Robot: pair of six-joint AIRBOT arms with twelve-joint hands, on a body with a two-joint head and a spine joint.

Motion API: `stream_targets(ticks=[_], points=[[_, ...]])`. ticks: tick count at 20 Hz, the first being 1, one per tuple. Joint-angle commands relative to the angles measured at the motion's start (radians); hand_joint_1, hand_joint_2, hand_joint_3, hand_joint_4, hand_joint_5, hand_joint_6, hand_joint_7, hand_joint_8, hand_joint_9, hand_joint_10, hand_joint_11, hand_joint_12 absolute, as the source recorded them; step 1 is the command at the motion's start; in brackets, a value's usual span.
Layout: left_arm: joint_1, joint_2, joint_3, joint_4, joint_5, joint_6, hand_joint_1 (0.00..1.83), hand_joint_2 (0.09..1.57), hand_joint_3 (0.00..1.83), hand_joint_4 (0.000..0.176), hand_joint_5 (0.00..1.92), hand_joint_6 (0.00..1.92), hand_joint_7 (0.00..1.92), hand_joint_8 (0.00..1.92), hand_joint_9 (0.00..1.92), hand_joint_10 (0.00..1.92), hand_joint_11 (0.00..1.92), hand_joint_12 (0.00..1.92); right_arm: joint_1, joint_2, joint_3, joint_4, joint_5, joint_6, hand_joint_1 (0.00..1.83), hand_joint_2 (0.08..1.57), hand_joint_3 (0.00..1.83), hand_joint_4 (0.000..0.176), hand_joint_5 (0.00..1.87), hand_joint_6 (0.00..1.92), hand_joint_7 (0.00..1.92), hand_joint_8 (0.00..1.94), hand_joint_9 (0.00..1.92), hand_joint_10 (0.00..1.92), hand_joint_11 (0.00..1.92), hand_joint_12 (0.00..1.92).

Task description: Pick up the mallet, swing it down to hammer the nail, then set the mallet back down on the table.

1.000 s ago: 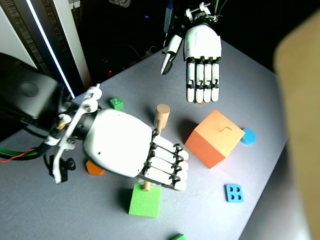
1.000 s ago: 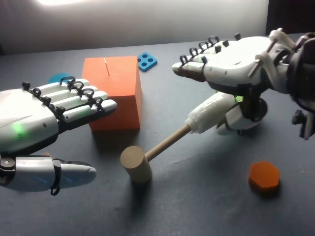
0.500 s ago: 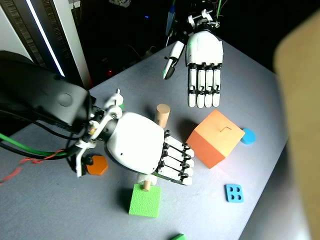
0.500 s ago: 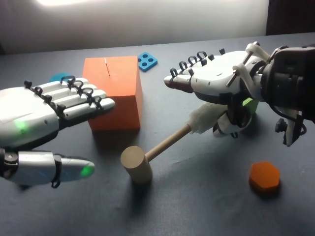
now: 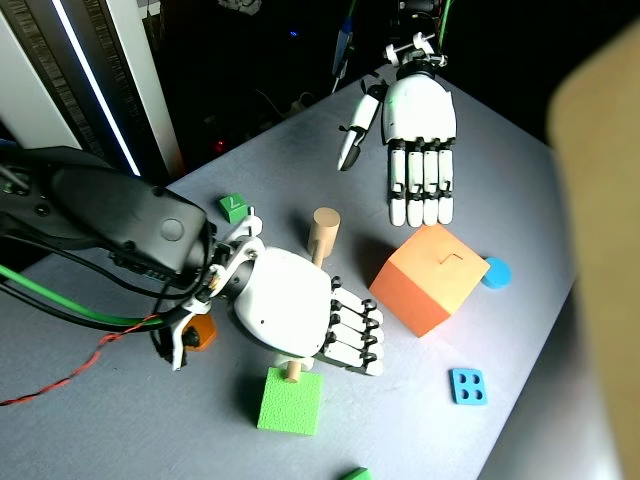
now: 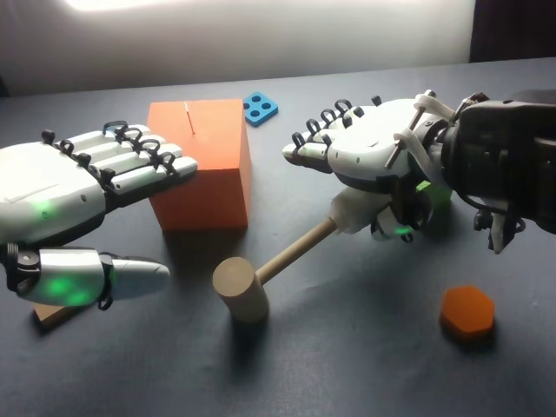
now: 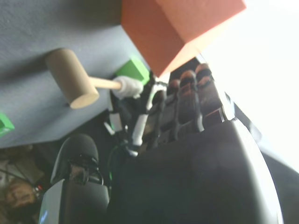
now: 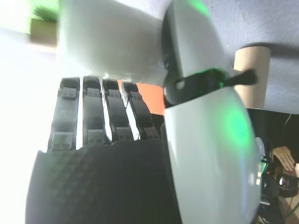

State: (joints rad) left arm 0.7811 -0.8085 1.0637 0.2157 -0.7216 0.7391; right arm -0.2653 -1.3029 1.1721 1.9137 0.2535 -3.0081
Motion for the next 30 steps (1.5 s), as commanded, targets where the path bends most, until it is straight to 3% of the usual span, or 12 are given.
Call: stream_targets(ticks=[1, 11, 17, 30], points=[[-0.011, -0.003, 0.008, -0.027, -0.105, 0.002, 0.0, 1.24, 0.0, 0.0, 0.0, 0.0, 0.0, 0.0, 0.0, 0.0, 0.0, 0.0, -0.003, 0.002, 0.002, -0.022, -0.02, -0.002, 1.26, 0.99, 0.01, 0.0, 0.0, 0.0, 0.0, 0.0, 0.0, 0.0, 0.0, 0.0], [-0.016, -0.035, 0.033, -0.056, -0.105, 0.018, 0.0, 1.24, 0.0, 0.0, 0.03, 0.01, 0.0, 0.0, 0.0, 0.0, 0.0, 0.0, -0.04, -0.028, 0.04, -0.022, -0.023, -0.001, 1.29, 0.98, 0.0, 0.0, 0.0, 0.0, 0.0, 0.0, 0.0, 0.0, 0.0, 0.0], [-0.016, -0.046, 0.048, -0.065, -0.105, 0.024, 0.0, 1.24, 0.0, 0.0, 0.01, 0.0, 0.0, 0.0, 0.0, 0.0, 0.0, 0.0, -0.037, -0.052, 0.056, -0.022, -0.027, -0.001, 1.19, 0.96, 0.0, 0.0, 0.0, 0.0, 0.0, 0.0, 0.0, 0.0, 0.0, 0.0], [-0.015, -0.062, 0.062, -0.088, -0.105, 0.044, 0.0, 1.24, 0.0, 0.0, 0.01, 0.0, 0.0, 0.0, 0.0, 0.0, 0.0, 0.0, -0.071, -0.058, 0.071, -0.022, -0.011, -0.001, 1.15, 0.95, 0.0, 0.0, 0.0, 0.0, 0.0, 0.0, 0.0, 0.0, 0.0, 0.0]])
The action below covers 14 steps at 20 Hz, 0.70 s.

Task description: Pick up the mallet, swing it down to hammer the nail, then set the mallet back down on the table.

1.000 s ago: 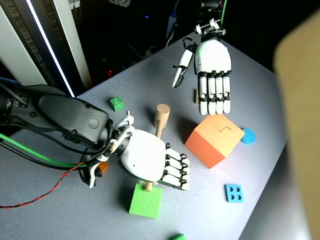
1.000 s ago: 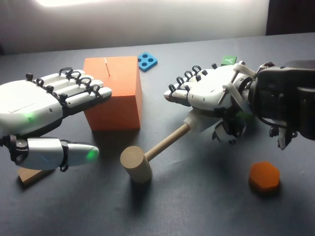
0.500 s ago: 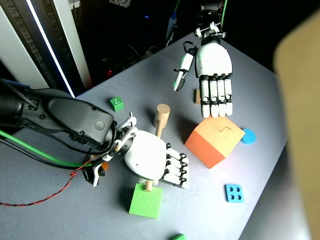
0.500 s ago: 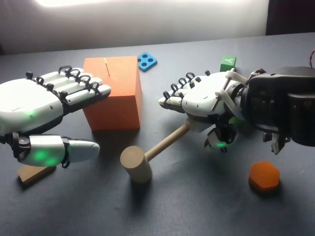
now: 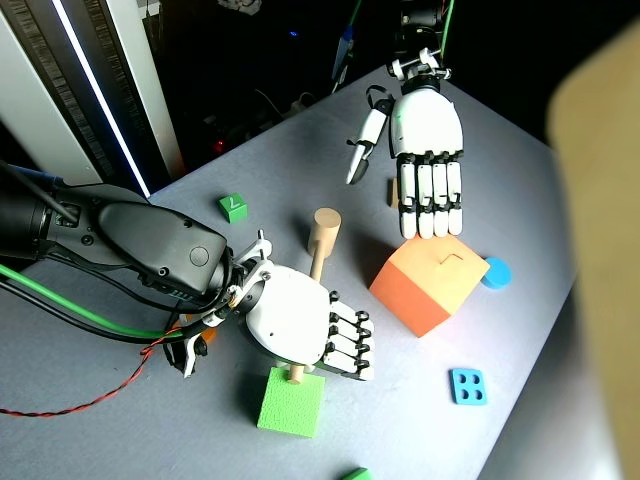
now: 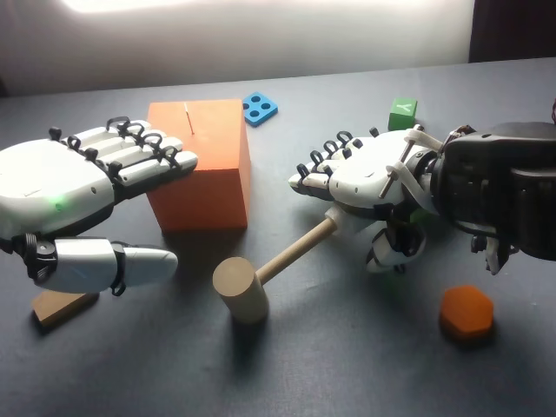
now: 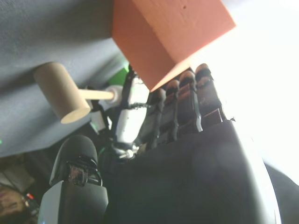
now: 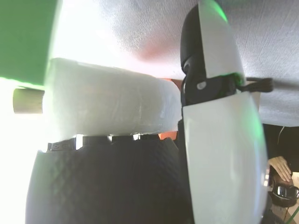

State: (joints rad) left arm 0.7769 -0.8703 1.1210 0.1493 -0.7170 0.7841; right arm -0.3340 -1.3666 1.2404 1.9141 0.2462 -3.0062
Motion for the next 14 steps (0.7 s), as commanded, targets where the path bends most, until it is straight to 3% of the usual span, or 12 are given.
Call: stream_targets(ticks=[1, 13, 14], points=[[-0.01, 0.0, 0.005, -0.026, -0.109, 0.006, 0.0, 1.25, 0.0, 0.0, 0.01, 0.0, 0.0, 0.0, 0.0, 0.0, 0.0, 0.0, -0.001, 0.006, 0.003, -0.023, -0.004, -0.003, 1.16, 0.95, 0.0, 0.0, 0.0, 0.0, 0.0, 0.0, 0.0, 0.0, 0.0, 0.0], [0.003, -0.005, 0.01, -0.062, -0.101, 0.016, 0.0, 1.25, 0.0, 0.0, 0.0, 0.0, 0.0, 0.0, 0.0, 0.0, 0.0, 0.0, 0.006, 0.007, 0.004, -0.023, -0.005, -0.003, 1.1, 1.02, 0.02, 0.0, 0.0, 0.0, 0.0, 0.0, 0.0, 0.0, 0.04, 0.02], [0.004, -0.006, 0.011, -0.065, -0.1, 0.018, 0.0, 1.25, 0.0, 0.0, 0.0, 0.0, 0.0, 0.0, 0.0, 0.0, 0.0, 0.0, 0.007, 0.008, 0.005, -0.023, -0.005, -0.003, 1.12, 1.04, 0.0, 0.0, 0.0, 0.0, 0.0, 0.0, 0.0, 0.0, 0.01, 0.31]])
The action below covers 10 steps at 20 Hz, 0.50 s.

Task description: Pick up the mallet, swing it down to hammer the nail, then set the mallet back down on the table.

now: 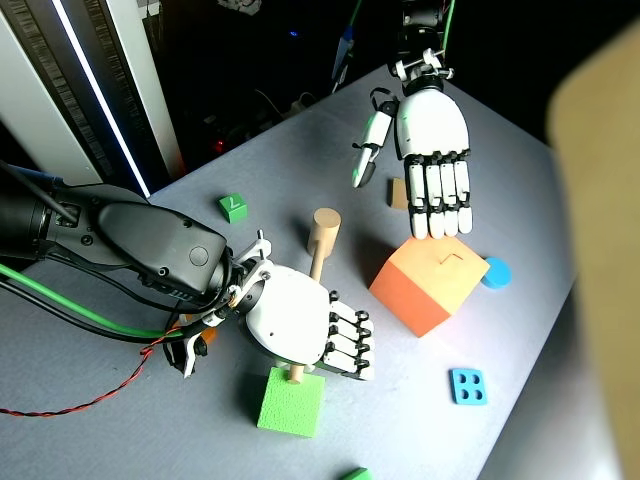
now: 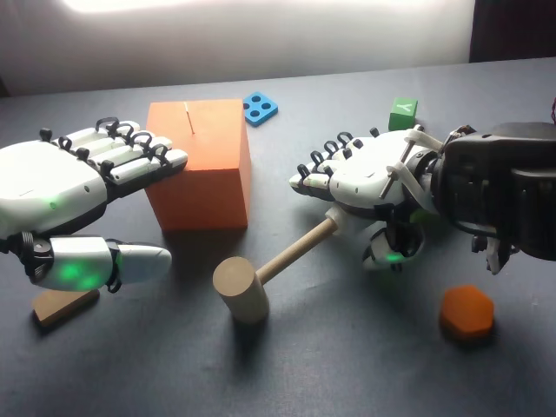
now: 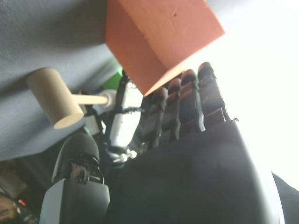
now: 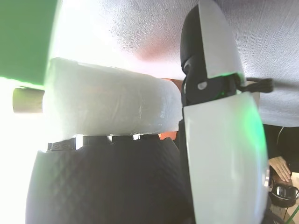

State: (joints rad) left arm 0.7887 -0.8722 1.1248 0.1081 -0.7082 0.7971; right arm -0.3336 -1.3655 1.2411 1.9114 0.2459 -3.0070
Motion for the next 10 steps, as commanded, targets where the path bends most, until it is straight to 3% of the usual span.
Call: stream_targets(ticks=[1, 2, 4, 6, 7, 8, 10], points=[[-0.008, -0.004, 0.008, -0.024, -0.103, 0.005, 0.0, 1.25, 0.0, 0.0, 0.01, 0.0, 0.0, 0.0, 0.0, 0.0, 0.0, 0.0, 0.007, 0.007, 0.004, -0.02, -0.005, -0.003, 1.16, 1.04, 0.0, 0.0, 0.11, 0.02, 0.13, 0.01, 0.1, 0.03, 0.0, 0.67], [-0.008, -0.004, 0.009, -0.025, -0.102, 0.005, 0.0, 1.25, 0.0, 0.0, 0.01, 0.0, 0.0, 0.0, 0.0, 0.0, 0.0, 0.0, 0.007, 0.007, 0.005, -0.02, -0.005, -0.003, 1.16, 1.04, 0.0, 0.0, 0.11, 0.02, 0.13, 0.01, 0.1, 0.03, 0.0, 0.67], [-0.008, -0.005, 0.01, -0.028, -0.099, 0.008, 0.0, 1.24, 0.0, 0.0, 0.02, 0.01, 0.0, 0.0, 0.0, 0.0, 0.0, 0.0, 0.008, 0.008, 0.006, -0.02, -0.005, -0.003, 1.16, 1.04, 0.0, 0.0, 0.31, 0.05, 0.33, 0.03, 0.28, 0.07, 0.0, 1.03], [-0.008, -0.006, 0.01, -0.033, -0.097, 0.013, 0.0, 1.24, 0.0, 0.0, 0.01, 0.0, 0.0, 0.0, 0.0, 0.0, 0.0, 0.0, 0.01, 0.009, 0.008, -0.02, -0.006, -0.003, 1.17, 1.04, 0.0, 0.0, 0.45, 0.06, 0.49, 0.04, 0.42, 0.1, 0.0, 1.24], [-0.008, -0.007, 0.01, -0.035, -0.095, 0.014, 0.0, 1.24, 0.0, 0.0, 0.01, 0.0, 0.0, 0.0, 0.0, 0.0, 0.0, 0.0, 0.011, 0.009, 0.009, -0.02, -0.007, -0.003, 1.16, 1.06, 0.0, 0.0, 0.61, 0.09, 0.67, 0.06, 0.58, 0.16, 0.01, 1.43], [-0.008, -0.007, 0.01, -0.035, -0.095, 0.015, 0.0, 1.24, 0.0, 0.0, 0.01, 0.0, 0.0, 0.0, 0.0, 0.0, 0.0, 0.0, 0.011, 0.009, 0.009, -0.02, -0.008, -0.003, 1.16, 1.06, 0.0, 0.0, 0.61, 0.09, 0.67, 0.06, 0.58, 0.16, 0.01, 1.43], [-0.008, -0.008, 0.011, -0.035, -0.094, 0.014, 0.0, 1.23, 0.0, 0.0, 0.01, 0.0, 0.0, 0.0, 0.0, 0.0, 0.0, 0.0, 0.013, 0.009, 0.009, -0.02, -0.009, -0.003, 1.17, 1.09, 0.01, 0.0, 0.8, 0.1, 0.87, 0.07, 0.74, 0.26, 0.2, 1.45]])
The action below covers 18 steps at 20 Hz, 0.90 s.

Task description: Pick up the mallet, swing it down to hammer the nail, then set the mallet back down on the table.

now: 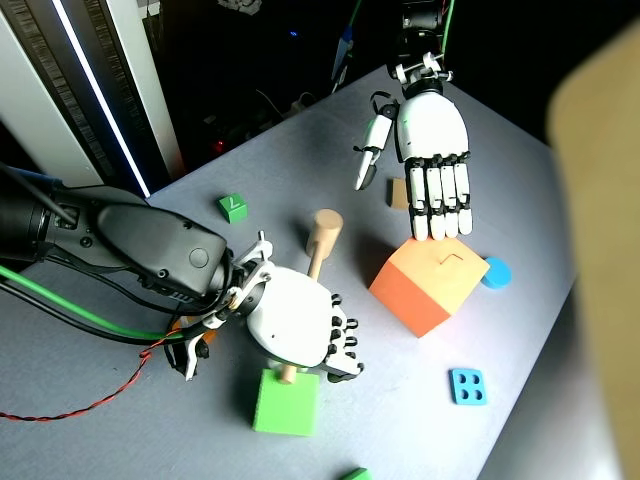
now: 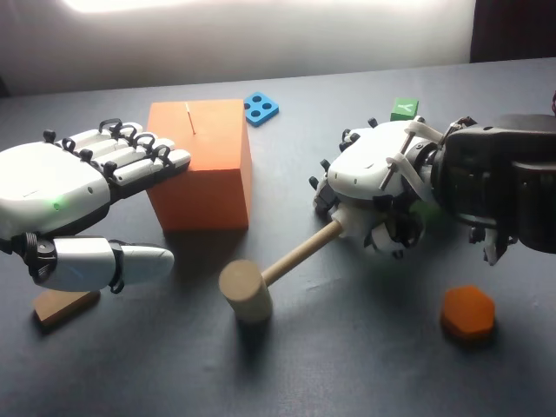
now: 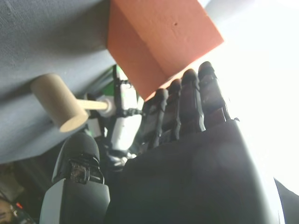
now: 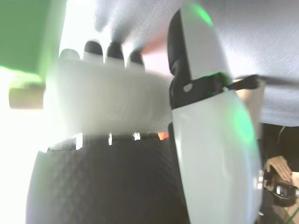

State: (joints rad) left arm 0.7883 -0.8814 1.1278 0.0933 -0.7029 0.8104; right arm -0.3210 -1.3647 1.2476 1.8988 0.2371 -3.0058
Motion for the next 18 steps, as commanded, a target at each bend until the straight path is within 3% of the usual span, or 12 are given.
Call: stream_targets(ticks=[1, 2, 3, 6, 9, 11, 18], points=[[-0.008, 0.001, 0.007, -0.02, -0.099, 0.0, 0.0, 1.24, 0.0, 0.0, 0.0, 0.0, 0.0, 0.0, 0.0, 0.0, 0.0, 0.0, 0.001, 0.009, 0.002, -0.008, 0.0, -0.004, 1.15, 1.14, 0.0, 0.0, 0.87, 0.89, 0.99, 0.09, 0.85, 0.32, 0.35, 1.38], [-0.008, 0.001, 0.007, -0.02, -0.097, 0.0, 0.0, 1.24, 0.0, 0.0, 0.0, 0.0, 0.0, 0.0, 0.0, 0.0, 0.0, 0.0, 0.002, 0.009, 0.002, -0.008, -0.001, -0.004, 1.2, 1.14, 0.01, 0.0, 0.84, 1.12, 1.0, 0.8, 0.91, 0.37, 0.42, 1.41], [-0.008, 0.0, 0.007, -0.02, -0.097, -0.001, 0.0, 1.24, 0.0, 0.0, 0.0, 0.0, 0.0, 0.0, 0.0, 0.0, 0.0, 0.0, 0.003, 0.009, 0.002, -0.008, -0.001, -0.004, 1.21, 1.14, 0.0, 0.0, 0.84, 1.14, 1.01, 0.96, 0.98, 0.43, 0.51, 1.4], [-0.007, -0.001, 0.006, -0.02, -0.093, -0.002, 0.0, 1.24, 0.0, 0.0, 0.01, 0.0, 0.0, 0.0, 0.0, 0.0, 0.0, 0.0, 0.006, 0.011, 0.002, -0.008, -0.002, -0.004, 1.25, 1.09, 0.0, 0.0, 0.98, 0.88, 1.12, 0.91, 1.17, 0.56, 0.76, 1.3], [-0.007, -0.002, 0.005, -0.02, -0.09, -0.004, 0.0, 1.24, 0.0, 0.0, 0.02, 0.01, 0.0, 0.0, 0.0, 0.0, 0.0, 0.0, 0.005, 0.011, 0.001, -0.008, -0.003, -0.004, 1.27, 1.08, 0.0, 0.0, 1.02, 0.79, 1.14, 0.91, 1.2, 0.6, 0.84, 1.28], [-0.007, -0.002, 0.005, -0.02, -0.089, -0.005, 0.0, 1.24, 0.0, 0.0, 0.01, 0.0, 0.0, 0.0, 0.0, 0.0, 0.0, 0.0, 0.005, 0.013, -0.002, -0.009, -0.003, -0.004, 1.26, 1.1, 0.0, 0.0, 0.92, 0.93, 1.1, 0.99, 1.15, 0.63, 0.81, 1.29], [-0.006, -0.002, 0.006, -0.02, -0.089, -0.005, 0.0, 1.24, 0.0, 0.0, 0.01, 0.0, 0.0, 0.0, 0.0, 0.0, 0.0, 0.0, 0.005, 0.041, -0.042, -0.037, -0.003, -0.004, 1.24, 1.12, 0.0, 0.0, 0.88, 1.04, 1.07, 1.0, 1.07, 0.73, 0.69, 1.37]])
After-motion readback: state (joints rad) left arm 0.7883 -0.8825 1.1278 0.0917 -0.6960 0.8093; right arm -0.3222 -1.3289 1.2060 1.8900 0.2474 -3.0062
